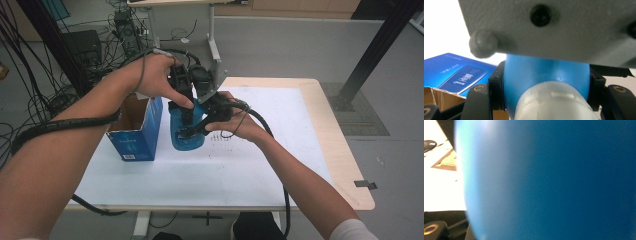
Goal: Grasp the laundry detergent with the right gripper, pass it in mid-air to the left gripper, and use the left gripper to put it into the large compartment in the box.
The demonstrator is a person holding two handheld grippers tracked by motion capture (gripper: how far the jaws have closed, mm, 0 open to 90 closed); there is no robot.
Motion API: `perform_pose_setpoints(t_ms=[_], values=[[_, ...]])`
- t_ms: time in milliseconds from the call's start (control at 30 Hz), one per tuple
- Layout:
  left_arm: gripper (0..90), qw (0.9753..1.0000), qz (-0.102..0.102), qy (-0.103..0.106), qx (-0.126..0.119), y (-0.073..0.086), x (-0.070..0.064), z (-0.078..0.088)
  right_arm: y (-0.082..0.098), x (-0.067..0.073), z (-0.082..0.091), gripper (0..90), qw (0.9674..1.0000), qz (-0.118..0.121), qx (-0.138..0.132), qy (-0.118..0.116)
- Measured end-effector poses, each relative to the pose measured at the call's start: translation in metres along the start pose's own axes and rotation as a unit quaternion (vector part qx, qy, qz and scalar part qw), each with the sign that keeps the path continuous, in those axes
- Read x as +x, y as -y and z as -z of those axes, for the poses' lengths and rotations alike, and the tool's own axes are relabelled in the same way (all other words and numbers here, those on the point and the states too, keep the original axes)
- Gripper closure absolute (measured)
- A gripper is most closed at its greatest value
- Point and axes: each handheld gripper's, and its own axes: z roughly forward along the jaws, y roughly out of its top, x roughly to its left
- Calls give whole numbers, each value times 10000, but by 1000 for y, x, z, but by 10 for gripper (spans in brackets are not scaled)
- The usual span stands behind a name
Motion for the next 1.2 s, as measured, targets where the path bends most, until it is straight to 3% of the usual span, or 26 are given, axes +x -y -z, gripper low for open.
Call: perform_pose_setpoints(t_ms=[700, 733, 900, 933, 1200], values=[[376, 10000, 18, -13, 18, 1, -2, -1, 1, 1, 0, 418, 10000, -52, -62, -15], [376, 10000, 14, -13, 28, 1, -2, 0, 2, -1, -2, 417, 9999, 64, -98, -1], [377, 10000, 4, -24, 62, 1, -2, 1, 2, -1, -2, 407, 9999, 59, -136, 15], [377, 10000, 38, -26, -13, 2, -3, 0, 2, 0, -1, 405, 9999, -44, -122, -1], [376, 9999, 97, 23, 25, 2, -2, 2, 6, 1, 2, 314, 9996, -198, -196, 108]])
